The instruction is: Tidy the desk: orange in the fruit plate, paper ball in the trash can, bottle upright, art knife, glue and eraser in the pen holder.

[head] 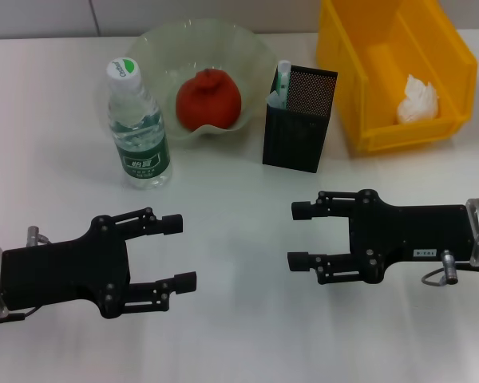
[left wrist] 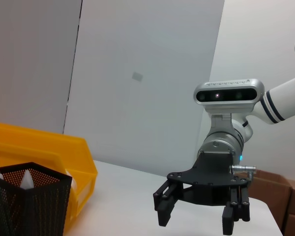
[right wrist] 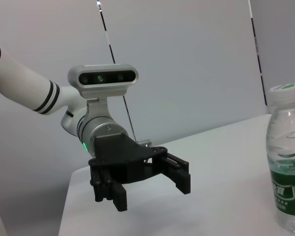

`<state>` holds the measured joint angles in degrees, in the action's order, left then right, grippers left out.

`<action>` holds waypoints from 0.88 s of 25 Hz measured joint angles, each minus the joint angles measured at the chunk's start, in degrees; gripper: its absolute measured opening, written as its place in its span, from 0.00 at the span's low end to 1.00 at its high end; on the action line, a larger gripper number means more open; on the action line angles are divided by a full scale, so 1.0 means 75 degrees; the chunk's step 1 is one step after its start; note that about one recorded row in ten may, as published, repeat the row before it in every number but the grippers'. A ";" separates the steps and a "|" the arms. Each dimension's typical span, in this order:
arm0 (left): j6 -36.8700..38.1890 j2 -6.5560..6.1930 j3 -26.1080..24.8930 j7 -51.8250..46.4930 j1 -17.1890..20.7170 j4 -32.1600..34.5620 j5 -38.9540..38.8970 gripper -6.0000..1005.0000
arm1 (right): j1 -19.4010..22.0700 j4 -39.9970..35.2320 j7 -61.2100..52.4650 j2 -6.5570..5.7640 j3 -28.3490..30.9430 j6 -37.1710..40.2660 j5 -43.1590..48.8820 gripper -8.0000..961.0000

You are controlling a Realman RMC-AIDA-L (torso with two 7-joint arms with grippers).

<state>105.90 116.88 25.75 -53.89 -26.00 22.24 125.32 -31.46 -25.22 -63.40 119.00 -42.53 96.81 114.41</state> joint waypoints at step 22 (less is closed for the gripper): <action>-0.0021 -0.0011 0.0000 0.0005 -0.0002 0.0000 0.0002 0.80 | -0.0035 0.0000 -0.0019 0.0000 -0.0001 -0.0006 -0.0009 0.78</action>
<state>105.74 116.80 25.75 -53.85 -26.01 22.24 125.33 -31.73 -25.22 -63.54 119.00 -42.54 96.76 114.35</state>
